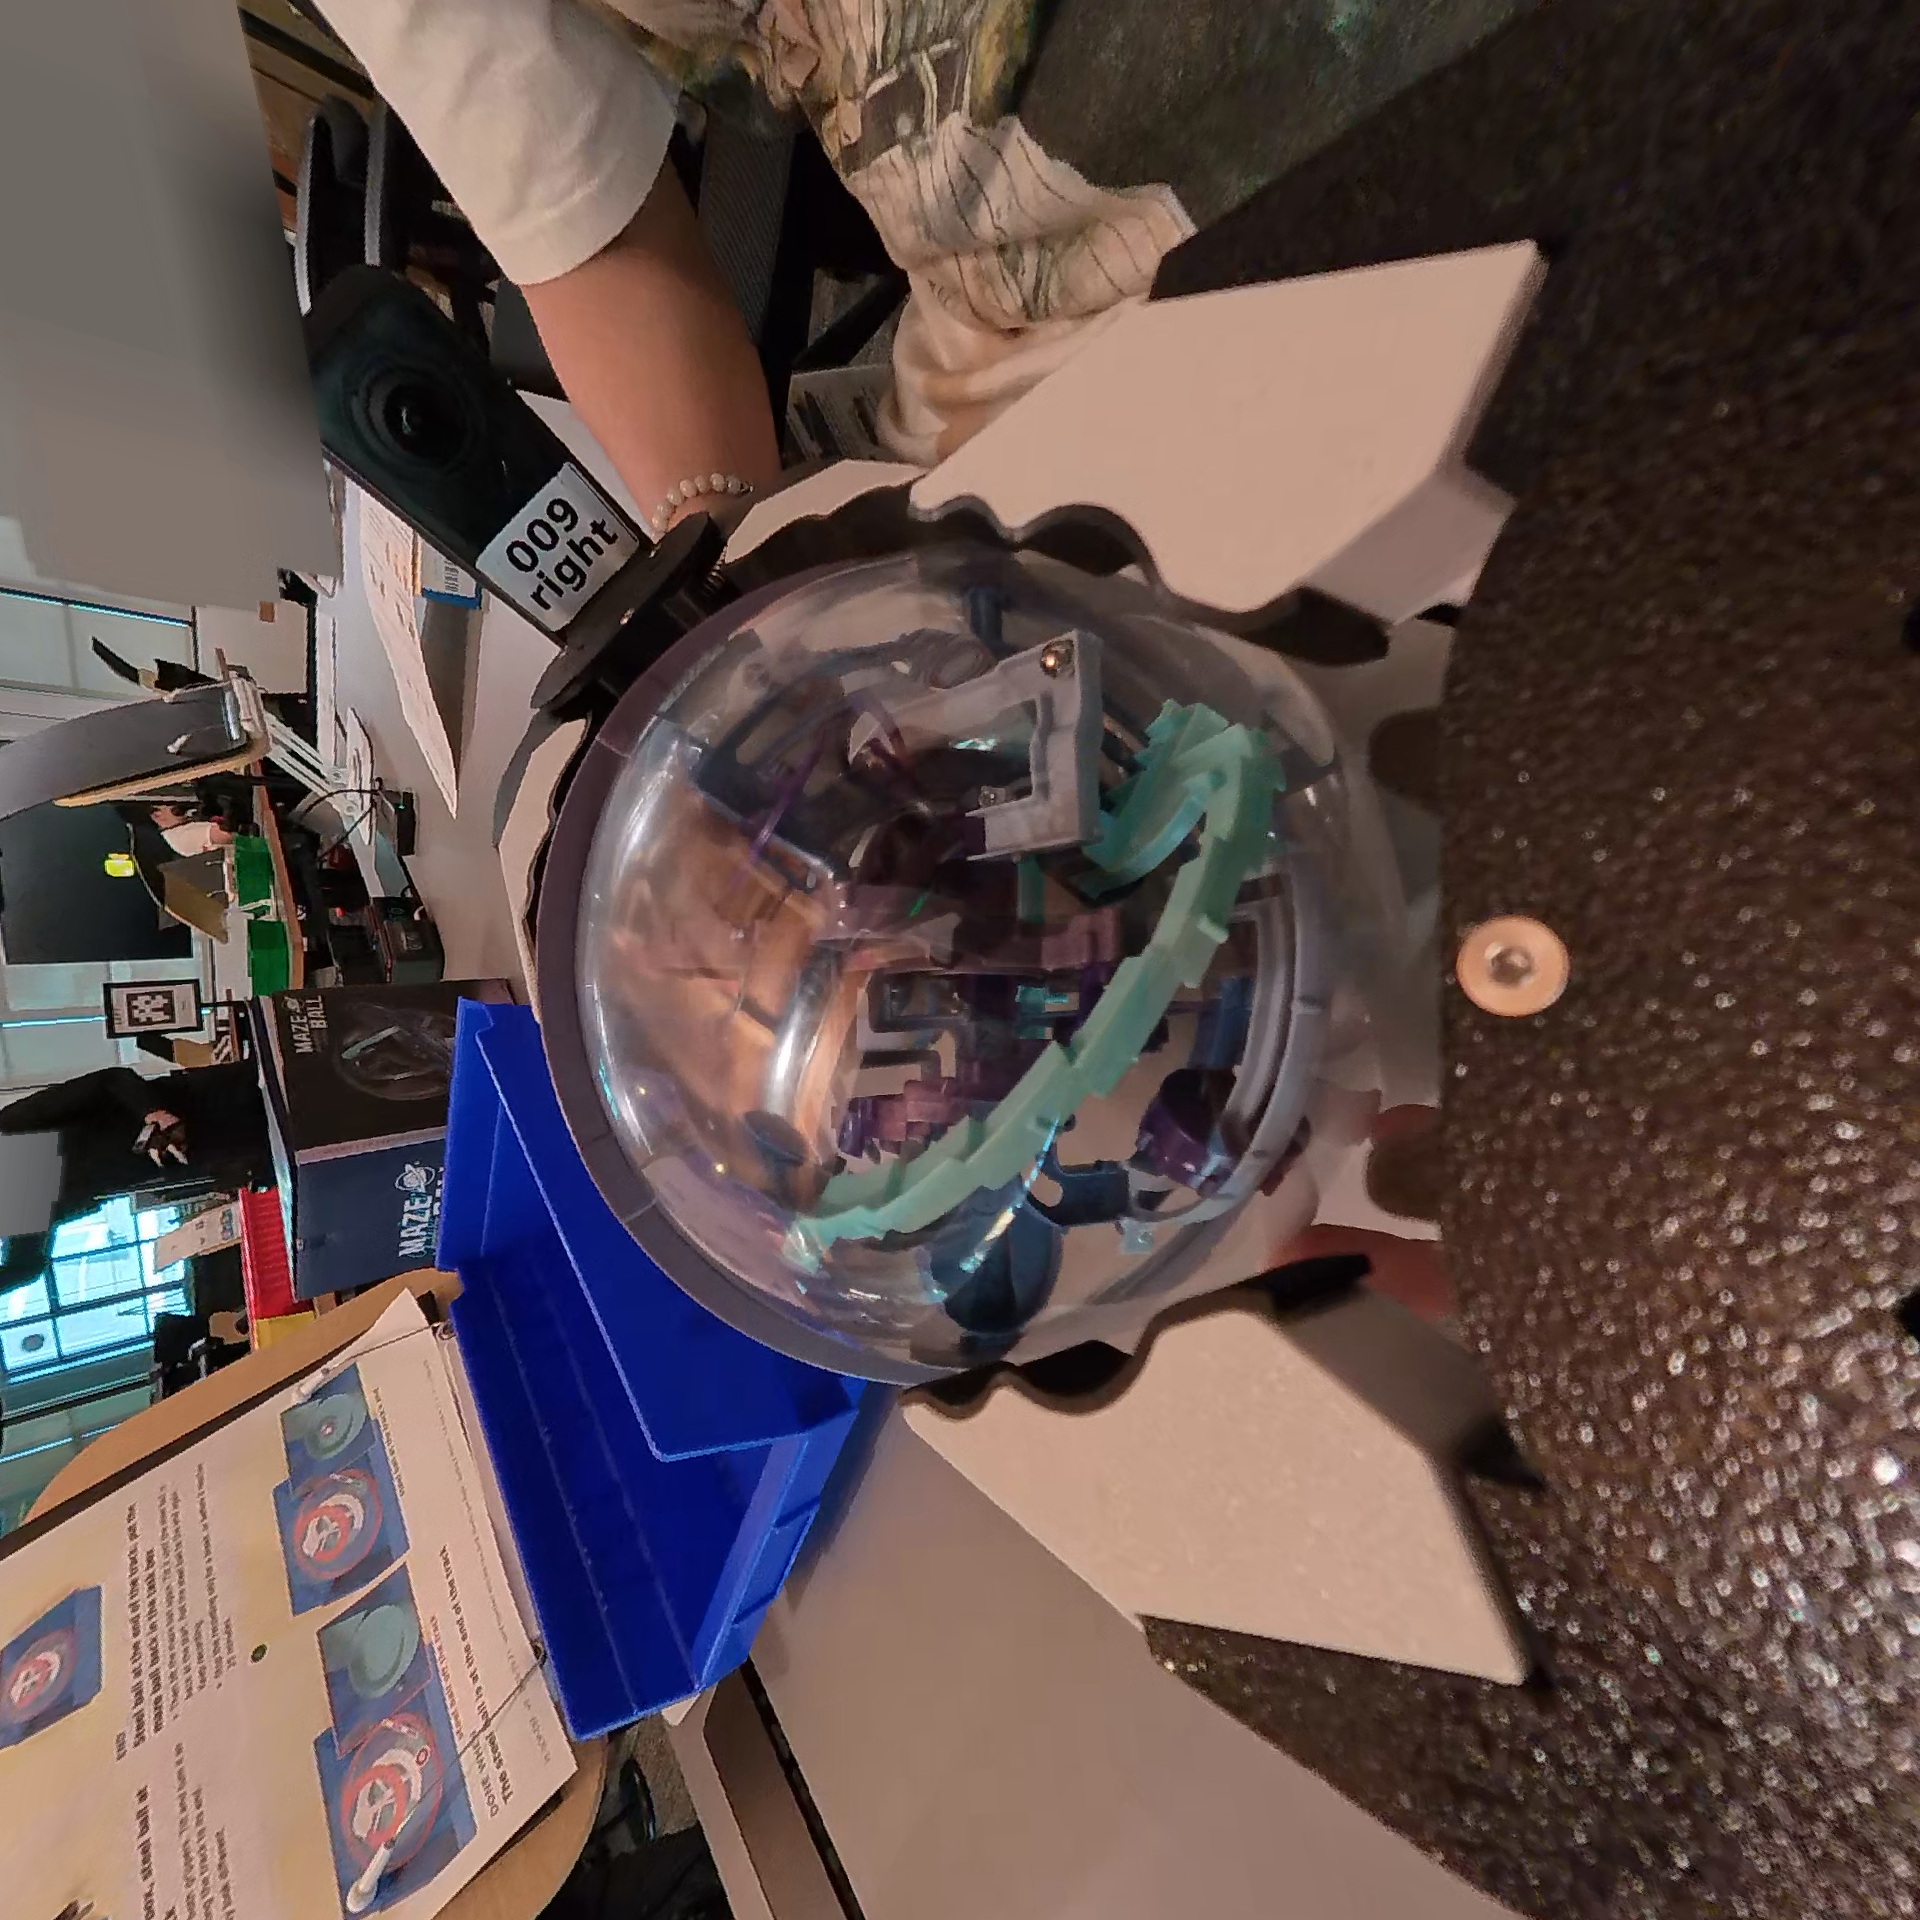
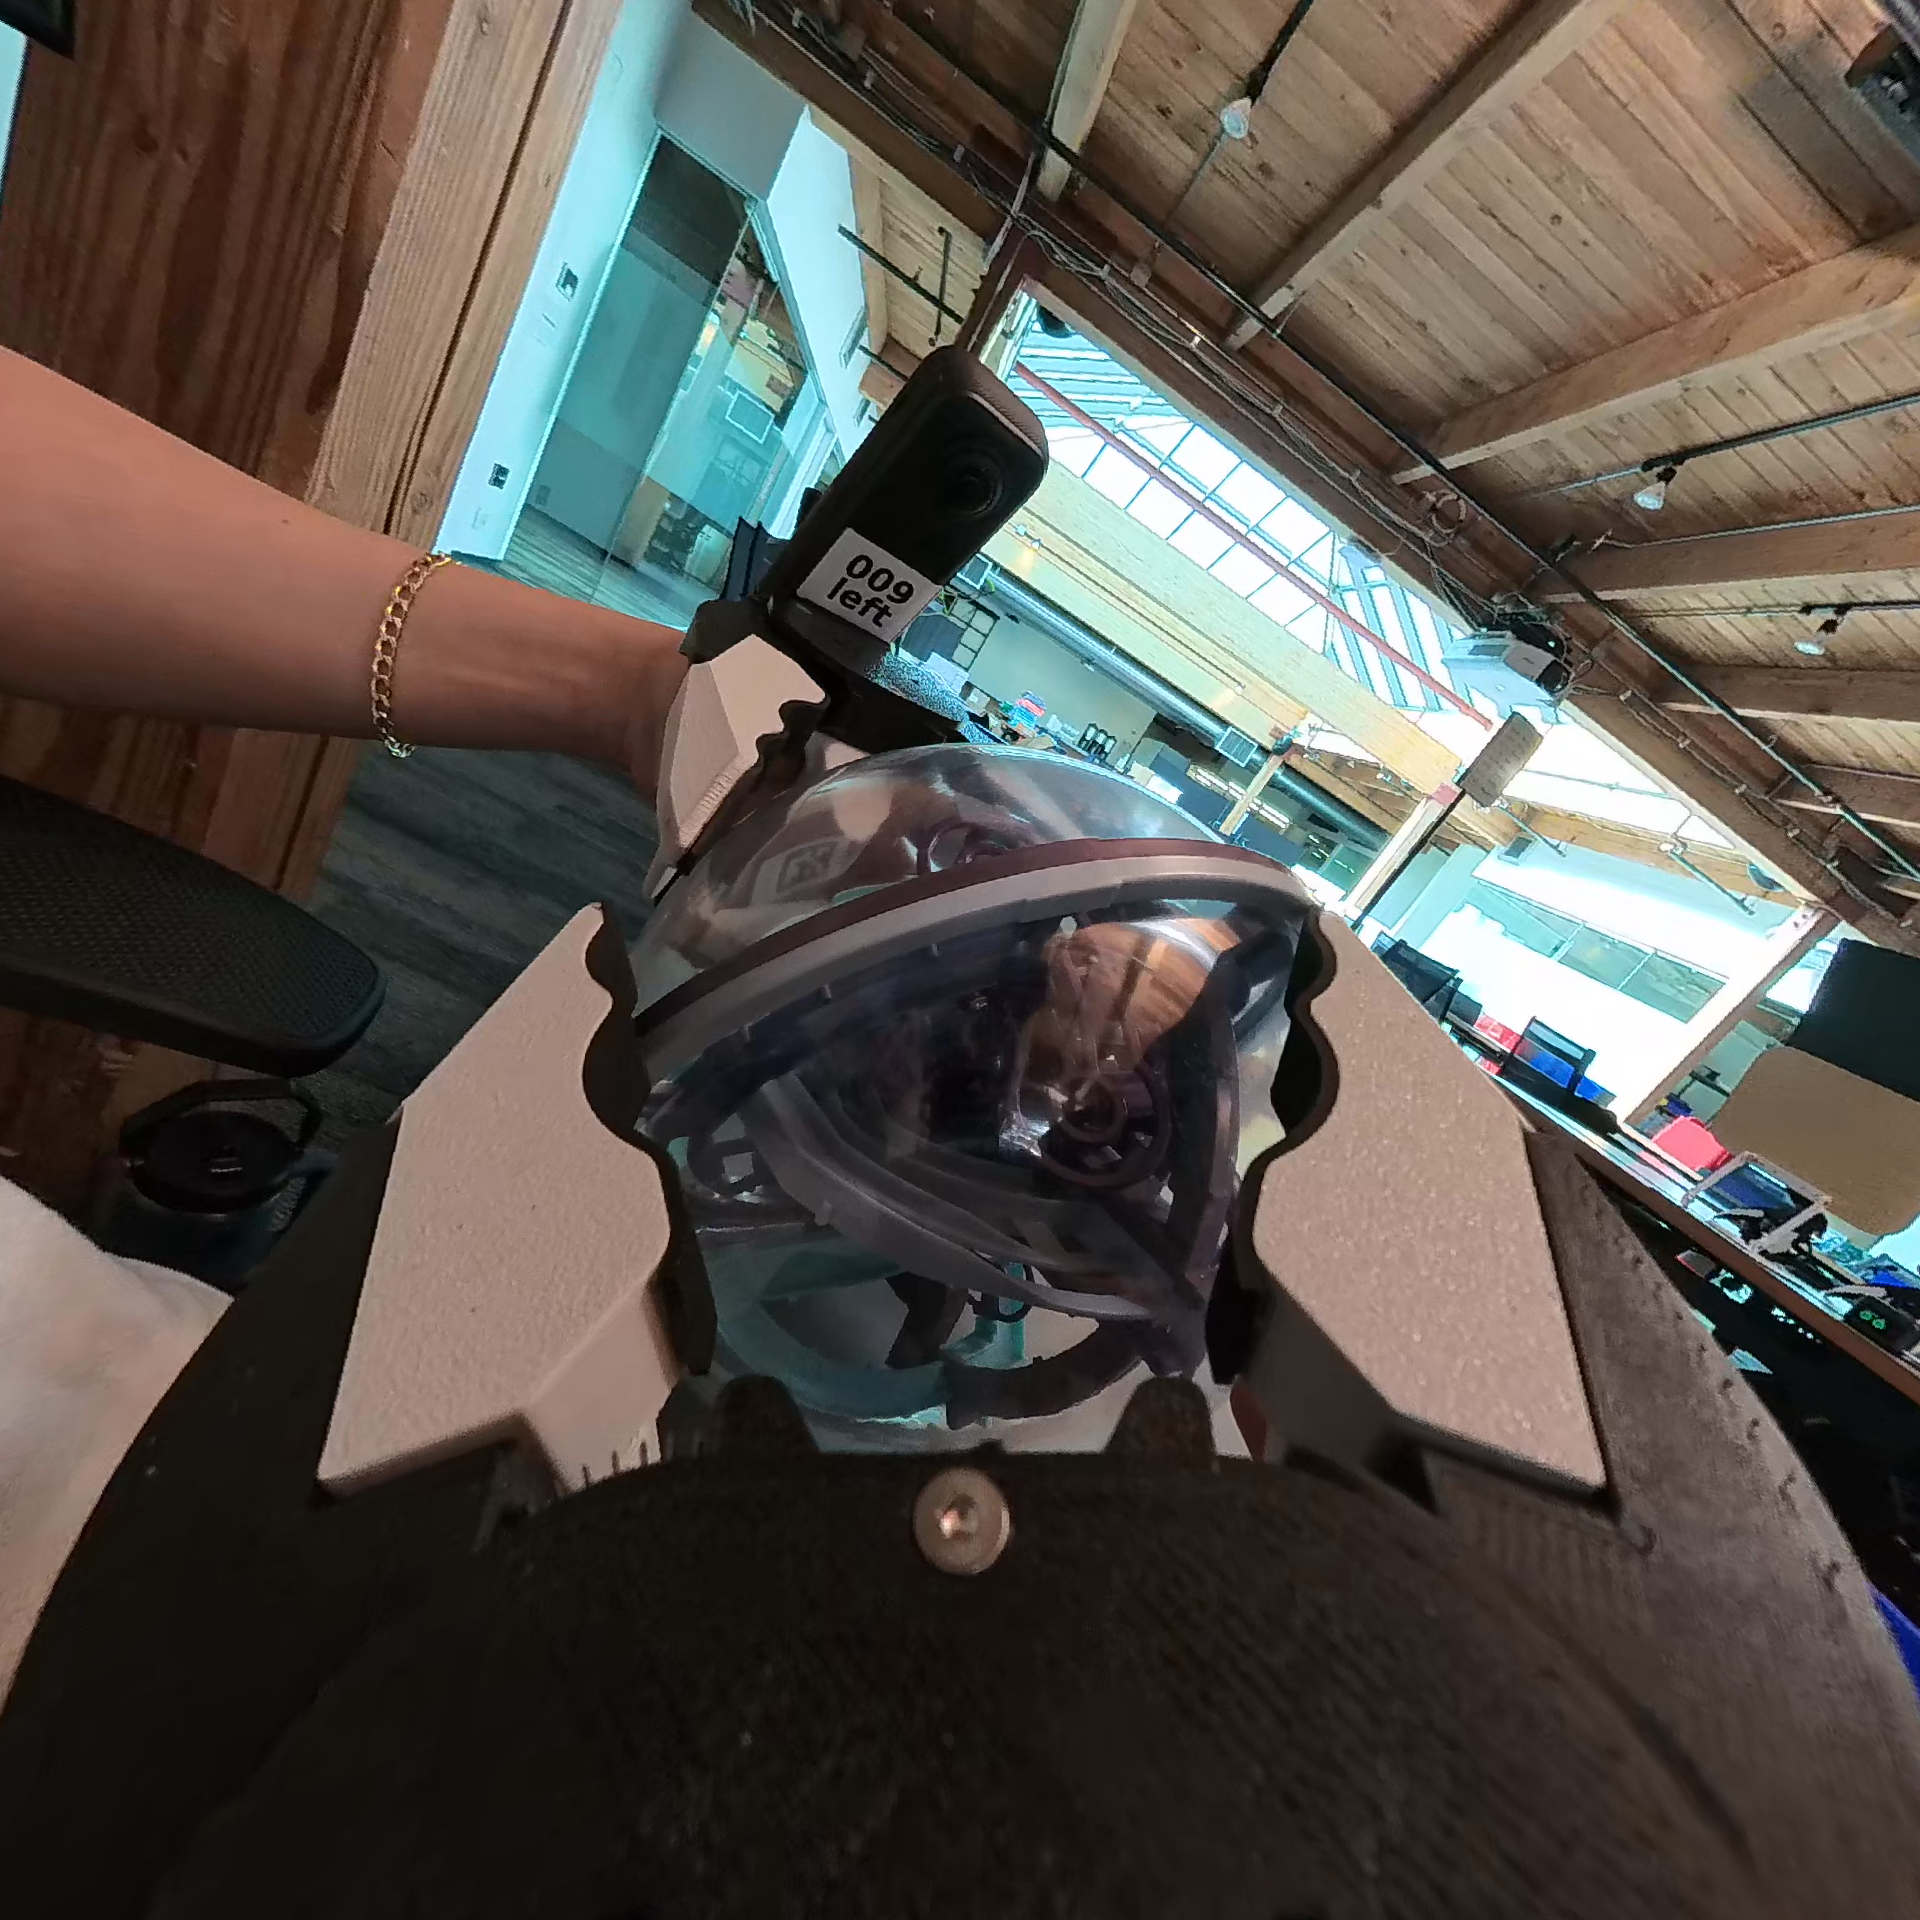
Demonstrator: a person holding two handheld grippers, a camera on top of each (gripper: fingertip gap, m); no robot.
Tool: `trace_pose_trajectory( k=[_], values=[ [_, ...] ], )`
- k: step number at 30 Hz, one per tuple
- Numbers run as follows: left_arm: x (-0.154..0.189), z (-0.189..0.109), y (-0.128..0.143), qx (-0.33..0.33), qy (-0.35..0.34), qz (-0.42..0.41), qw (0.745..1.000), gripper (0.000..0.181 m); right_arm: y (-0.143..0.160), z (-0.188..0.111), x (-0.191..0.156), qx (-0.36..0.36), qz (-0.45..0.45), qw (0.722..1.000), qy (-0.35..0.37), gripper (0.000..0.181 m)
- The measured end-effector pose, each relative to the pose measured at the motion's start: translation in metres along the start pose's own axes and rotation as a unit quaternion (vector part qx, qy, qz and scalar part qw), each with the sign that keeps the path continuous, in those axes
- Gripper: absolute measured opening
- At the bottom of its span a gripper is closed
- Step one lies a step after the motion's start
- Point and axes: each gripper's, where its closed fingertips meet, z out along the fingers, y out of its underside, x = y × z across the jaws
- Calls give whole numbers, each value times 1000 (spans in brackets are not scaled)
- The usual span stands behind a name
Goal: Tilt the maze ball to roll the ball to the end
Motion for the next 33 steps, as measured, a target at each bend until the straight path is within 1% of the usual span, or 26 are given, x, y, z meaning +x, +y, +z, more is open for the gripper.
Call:
trace_pose_trajectory(
  k=[6,16,29,33],
  values=[
    [-2,2,-1,2,0,-8,1000,147,1,-1,3,1,13,1000,8,123],
    [-1,3,0,-3,12,-4,1000,147,2,-3,2,-8,9,1000,18,123],
    [1,3,-1,10,40,-4,999,148,4,-2,-1,-55,-13,998,28,126],
    [1,4,4,-3,33,-32,999,151,5,-4,-3,-66,-22,997,38,126]
  ],
)
